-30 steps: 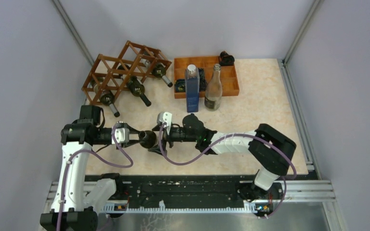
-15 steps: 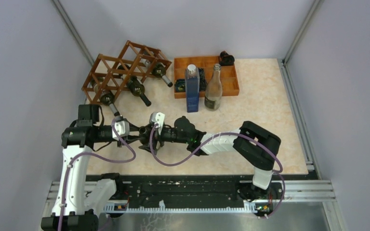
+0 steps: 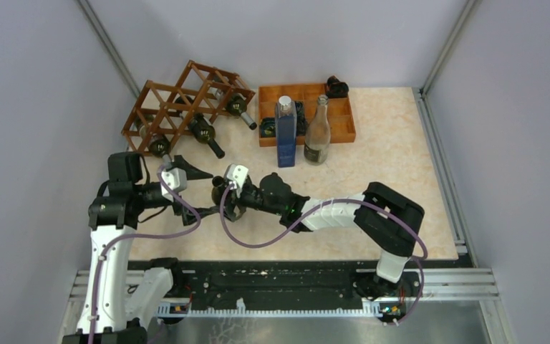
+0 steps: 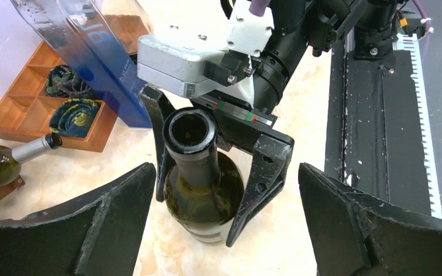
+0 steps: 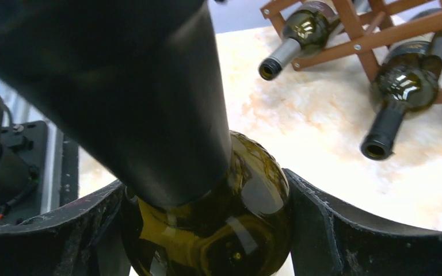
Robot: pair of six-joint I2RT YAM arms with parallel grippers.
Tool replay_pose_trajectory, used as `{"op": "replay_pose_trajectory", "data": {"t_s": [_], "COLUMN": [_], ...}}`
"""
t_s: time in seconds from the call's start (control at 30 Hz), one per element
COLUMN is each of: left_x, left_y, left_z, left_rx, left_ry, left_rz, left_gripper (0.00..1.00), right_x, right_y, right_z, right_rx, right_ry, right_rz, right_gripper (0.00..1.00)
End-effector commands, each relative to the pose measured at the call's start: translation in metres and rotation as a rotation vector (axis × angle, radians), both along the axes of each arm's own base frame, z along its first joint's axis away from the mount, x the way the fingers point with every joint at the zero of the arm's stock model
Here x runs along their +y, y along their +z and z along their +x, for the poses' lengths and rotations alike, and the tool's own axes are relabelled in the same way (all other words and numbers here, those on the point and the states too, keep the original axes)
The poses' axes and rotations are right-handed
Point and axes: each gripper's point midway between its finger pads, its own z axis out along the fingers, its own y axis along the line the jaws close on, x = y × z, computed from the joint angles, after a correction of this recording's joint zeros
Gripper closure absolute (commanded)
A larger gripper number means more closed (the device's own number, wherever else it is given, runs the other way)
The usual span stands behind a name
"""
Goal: Take the wine bottle off the wine rack
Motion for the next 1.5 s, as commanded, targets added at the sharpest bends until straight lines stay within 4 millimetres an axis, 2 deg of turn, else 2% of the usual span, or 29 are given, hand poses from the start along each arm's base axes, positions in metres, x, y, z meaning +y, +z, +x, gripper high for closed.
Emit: {"op": "replay_pose_trajectory", "data": {"t_s": [0.0,0.13,0.27,0.4,0.53,0.63,0.77,0.87,1.0,1.2,1.37,1.47], "left_x": [-0.003,-0.001,0.002,0.007,0.008,0.010,0.015,0.019,0.024,0.032,0.035,0.036], "left_y": [0.023,0.029,0.035,0.041,0.043,0.043,0.042,0.043,0.044,0.044,0.040,0.036], "left_z": [-0.001,0.009,0.025,0.042,0.049,0.057,0.066,0.071,0.076,0.085,0.087,0.086], "left_rx": [-0.014,0.032,0.082,0.113,0.133,0.158,0.159,0.138,0.125,0.141,0.162,0.161], "left_ry": [0.012,0.057,0.128,0.215,0.251,0.287,0.328,0.362,0.400,0.479,0.504,0.506], "left_rz": [-0.044,-0.058,-0.069,-0.090,-0.110,-0.124,-0.114,-0.100,-0.086,-0.080,-0.073,-0.065], "left_gripper": [0.01,0.01,0.01,0.01,0.01,0.01,0.01,0.01,0.01,0.01,0.01,0.01], "right_x": [-0.023,-0.051,-0.091,-0.140,-0.193,-0.229,-0.287,-0.320,-0.348,-0.377,-0.393,-0.396], "right_y": [0.032,0.034,0.039,0.041,0.045,0.048,0.051,0.056,0.064,0.072,0.080,0.082], "right_z": [0.022,0.039,0.047,0.056,0.066,0.078,0.100,0.114,0.136,0.173,0.203,0.219], "right_rx": [-0.106,-0.045,0.024,0.067,0.113,0.154,0.152,0.161,0.163,0.131,0.095,0.100], "right_ry": [-0.119,-0.199,-0.290,-0.436,-0.612,-0.717,-0.943,-1.064,-1.167,-1.280,-1.331,-1.327], "right_rz": [-0.012,-0.068,-0.077,-0.090,-0.077,-0.059,-0.057,-0.017,0.035,0.088,0.137,0.180], "right_gripper": [0.87,0.99,1.00,1.00,1.00,1.00,1.00,1.00,1.00,1.00,1.00,1.00]}}
